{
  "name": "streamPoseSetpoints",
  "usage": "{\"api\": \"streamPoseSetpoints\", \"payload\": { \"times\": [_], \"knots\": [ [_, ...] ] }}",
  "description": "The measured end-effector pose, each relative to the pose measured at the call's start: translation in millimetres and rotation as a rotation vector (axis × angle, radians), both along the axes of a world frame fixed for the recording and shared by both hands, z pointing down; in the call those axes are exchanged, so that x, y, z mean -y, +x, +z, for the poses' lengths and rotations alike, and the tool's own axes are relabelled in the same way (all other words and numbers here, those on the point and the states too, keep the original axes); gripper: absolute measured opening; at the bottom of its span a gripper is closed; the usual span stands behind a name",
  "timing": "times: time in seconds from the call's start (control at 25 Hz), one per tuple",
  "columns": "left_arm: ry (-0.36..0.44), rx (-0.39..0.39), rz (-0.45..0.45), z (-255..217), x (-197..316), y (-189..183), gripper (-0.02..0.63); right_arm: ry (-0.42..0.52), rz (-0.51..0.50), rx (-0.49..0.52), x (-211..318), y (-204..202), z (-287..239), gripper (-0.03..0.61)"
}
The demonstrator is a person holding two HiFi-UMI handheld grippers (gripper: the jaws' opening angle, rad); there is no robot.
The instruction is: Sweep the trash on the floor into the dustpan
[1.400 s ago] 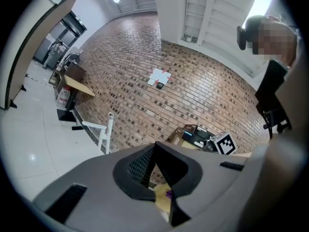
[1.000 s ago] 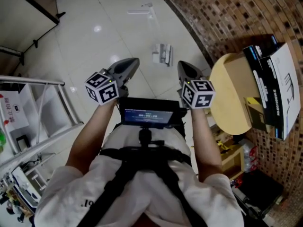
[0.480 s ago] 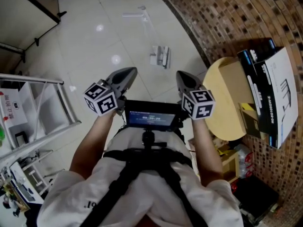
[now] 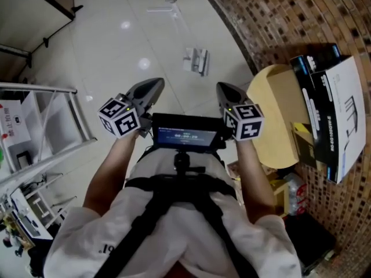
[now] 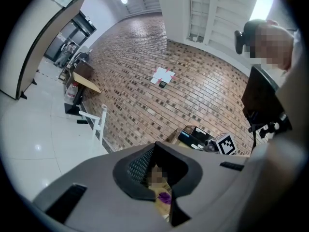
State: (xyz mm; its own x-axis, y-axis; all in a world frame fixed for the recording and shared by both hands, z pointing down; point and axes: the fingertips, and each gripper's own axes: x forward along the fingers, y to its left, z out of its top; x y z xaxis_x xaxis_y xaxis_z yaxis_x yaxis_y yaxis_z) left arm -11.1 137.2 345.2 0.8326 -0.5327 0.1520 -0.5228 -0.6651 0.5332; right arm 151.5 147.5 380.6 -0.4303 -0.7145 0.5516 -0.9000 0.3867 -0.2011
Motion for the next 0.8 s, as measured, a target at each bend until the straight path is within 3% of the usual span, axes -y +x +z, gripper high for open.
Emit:
{"api": "streamPoseSetpoints", "payload": {
  "times": [0.8],
  "knots": [
    [0.015,0.01,0.034,-8,-15,21,0.0,-0.004,-0.001,-0.024,-12,13,0,0.0]
  ]
}}
